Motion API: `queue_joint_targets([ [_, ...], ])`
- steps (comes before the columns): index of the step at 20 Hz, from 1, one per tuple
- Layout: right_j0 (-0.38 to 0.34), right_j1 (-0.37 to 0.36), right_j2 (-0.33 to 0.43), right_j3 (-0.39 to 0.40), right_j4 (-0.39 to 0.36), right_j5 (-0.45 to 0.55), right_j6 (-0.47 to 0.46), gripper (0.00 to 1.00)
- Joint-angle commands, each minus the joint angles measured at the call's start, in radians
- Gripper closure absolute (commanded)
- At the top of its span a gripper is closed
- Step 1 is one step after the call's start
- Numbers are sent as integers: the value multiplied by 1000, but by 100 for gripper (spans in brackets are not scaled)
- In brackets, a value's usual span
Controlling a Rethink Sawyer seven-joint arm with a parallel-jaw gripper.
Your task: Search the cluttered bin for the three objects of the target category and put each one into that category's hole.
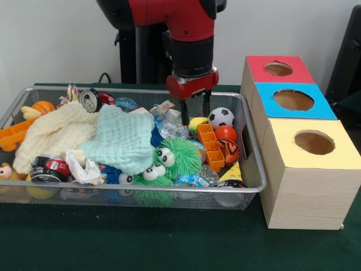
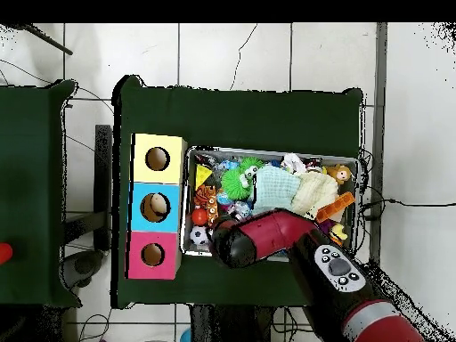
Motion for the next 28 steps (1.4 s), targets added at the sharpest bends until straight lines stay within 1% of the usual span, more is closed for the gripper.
queue_joint_targets([
  [1, -91, 32, 41, 27, -100, -36, -88, 0],
  [4, -120, 29, 58, 37, -109, -29, -105, 0],
  [7, -133, 26, 68, 41, -120, -24, -105, 0],
  [10, -120, 37, 58, 29, -138, -30, -86, 0],
  [13, -81, 63, 25, 2, -173, -63, -40, 0],
  [19, -38, 61, -2, -10, -196, -77, 14, 0],
  [26, -48, 39, 17, 5, -170, -50, -1, 0],
  [28, -47, 47, 14, -2, -174, -55, 1, 0],
])
